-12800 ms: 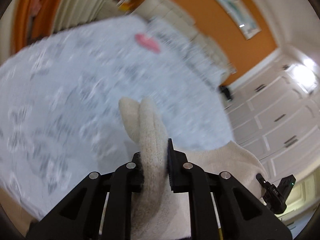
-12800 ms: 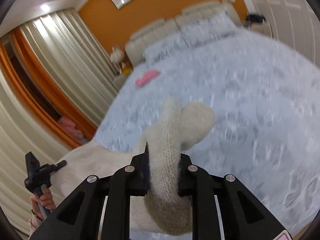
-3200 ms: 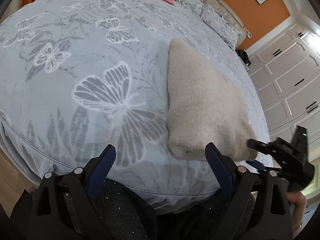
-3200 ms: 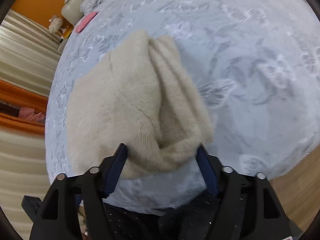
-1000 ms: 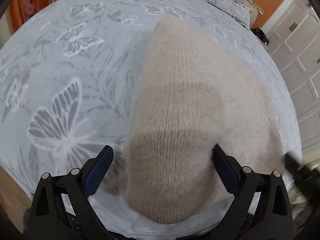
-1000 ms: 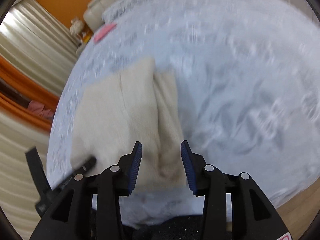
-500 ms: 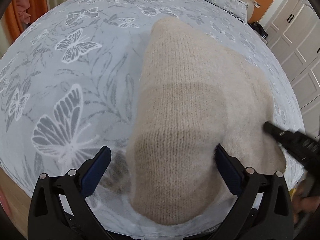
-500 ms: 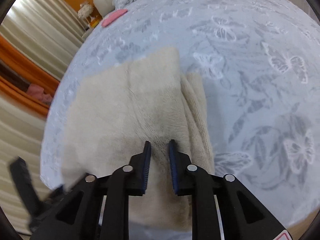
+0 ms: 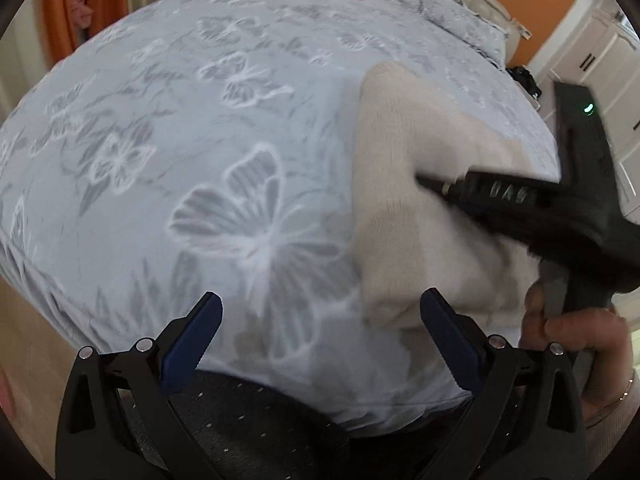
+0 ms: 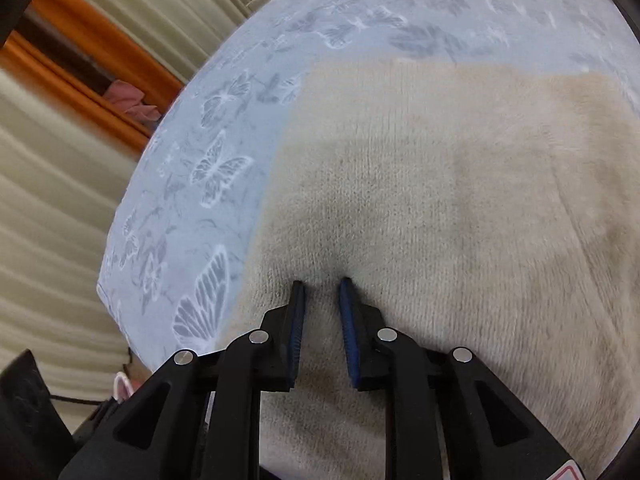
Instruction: Fold small clothes
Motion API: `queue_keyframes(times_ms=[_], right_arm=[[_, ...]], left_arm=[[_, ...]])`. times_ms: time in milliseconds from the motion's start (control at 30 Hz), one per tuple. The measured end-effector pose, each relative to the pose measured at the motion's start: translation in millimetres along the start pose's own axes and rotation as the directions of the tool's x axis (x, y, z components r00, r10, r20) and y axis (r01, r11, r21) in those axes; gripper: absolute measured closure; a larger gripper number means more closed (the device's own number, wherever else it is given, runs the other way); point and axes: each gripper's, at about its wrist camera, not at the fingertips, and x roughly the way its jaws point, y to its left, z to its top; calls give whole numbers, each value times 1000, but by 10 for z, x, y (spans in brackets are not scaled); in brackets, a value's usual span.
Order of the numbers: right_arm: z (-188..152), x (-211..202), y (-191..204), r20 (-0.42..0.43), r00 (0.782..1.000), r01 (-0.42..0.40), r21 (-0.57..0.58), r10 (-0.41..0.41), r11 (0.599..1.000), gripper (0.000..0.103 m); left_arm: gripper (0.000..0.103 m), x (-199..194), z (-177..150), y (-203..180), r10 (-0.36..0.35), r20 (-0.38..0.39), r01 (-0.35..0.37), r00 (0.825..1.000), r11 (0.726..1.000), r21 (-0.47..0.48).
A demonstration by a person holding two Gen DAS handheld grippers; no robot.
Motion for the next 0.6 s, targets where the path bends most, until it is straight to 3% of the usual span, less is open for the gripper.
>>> queue_keyframes(times_ms=[67,133,200,233,300,367,400,467,533,567,600], right_arm=[[45,-266,16,48,997,-55,23,54,998,84],[-25,-407,1,81,996,-34,18,32,999,84],[-125,-177,-86,15,1000,-14,37,14,999,84],[-189,-56,-150,-12,1000,6,32,-6,999,90],[-254,-5,-200,30,999,-16,21,15,1000,91],[-181,-219,-260,46,998,-53,97,49,994,90],[-178,-398,-301,89,995,-62,126,51,990,84],[-252,-776,-414,200,979,2,130,-28,991,67],[-372,-1096,-585,291,942,129,146,-167,981,33],[-427,-1207,-718,310,921,193,167,-237,967,28],[-457,-1239,-859,295,916,223,188,-271,957,27]], left_arm=[[6,-8,-2,64,-1,-1,1,1000,1000,-11],[6,-16,-11,101,-10,7,10,1000,1000,-17],[6,16,-17,108,-14,2,14,1000,999,-28],[6,37,-17,106,-20,-4,20,1000,999,-37],[6,72,-13,72,-32,-19,31,999,998,-50],[6,51,12,24,-44,-17,43,999,998,-49],[6,4,35,-9,-53,-4,53,999,998,-38],[6,-82,119,-65,-68,19,69,997,998,-12],[6,-113,215,-101,-87,35,87,996,996,-5],[6,-97,304,-138,-102,37,102,994,995,-8],[6,-72,363,-164,-108,35,109,994,994,-12]])
